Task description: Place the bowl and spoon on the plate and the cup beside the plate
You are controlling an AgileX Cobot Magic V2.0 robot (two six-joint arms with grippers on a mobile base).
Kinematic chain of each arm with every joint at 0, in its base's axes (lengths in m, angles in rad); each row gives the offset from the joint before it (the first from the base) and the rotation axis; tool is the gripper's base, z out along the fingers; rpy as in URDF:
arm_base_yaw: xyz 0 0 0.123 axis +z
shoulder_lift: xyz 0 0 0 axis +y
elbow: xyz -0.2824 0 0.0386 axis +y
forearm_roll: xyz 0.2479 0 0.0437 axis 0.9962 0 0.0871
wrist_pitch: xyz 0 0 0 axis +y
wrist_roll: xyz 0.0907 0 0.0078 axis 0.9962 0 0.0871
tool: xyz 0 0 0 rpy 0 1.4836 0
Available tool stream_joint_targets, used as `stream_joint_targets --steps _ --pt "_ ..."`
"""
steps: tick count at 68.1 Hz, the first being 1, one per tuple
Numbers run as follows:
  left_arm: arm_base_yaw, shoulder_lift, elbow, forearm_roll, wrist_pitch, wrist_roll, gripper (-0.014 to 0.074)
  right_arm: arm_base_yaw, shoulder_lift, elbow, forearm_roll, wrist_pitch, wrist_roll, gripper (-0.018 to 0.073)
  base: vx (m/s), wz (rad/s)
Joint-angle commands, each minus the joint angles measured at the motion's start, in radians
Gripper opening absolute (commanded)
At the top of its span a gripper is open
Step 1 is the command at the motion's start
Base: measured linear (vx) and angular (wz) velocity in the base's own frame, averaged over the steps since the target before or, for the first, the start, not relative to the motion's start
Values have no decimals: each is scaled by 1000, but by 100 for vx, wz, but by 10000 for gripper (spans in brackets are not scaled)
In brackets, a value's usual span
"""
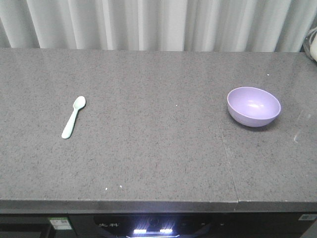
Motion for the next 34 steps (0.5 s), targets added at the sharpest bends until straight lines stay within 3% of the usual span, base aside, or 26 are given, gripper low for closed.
stream_joint_targets --steps 1,34 --pt "1 -14 -18 -8 -76 2 -6 -6 -9 6 -8 -72 -5 -11 13 -1" --pt "1 -14 -18 -8 -76 2 -6 -6 -9 6 -8 -73 -5 -11 9 -1"
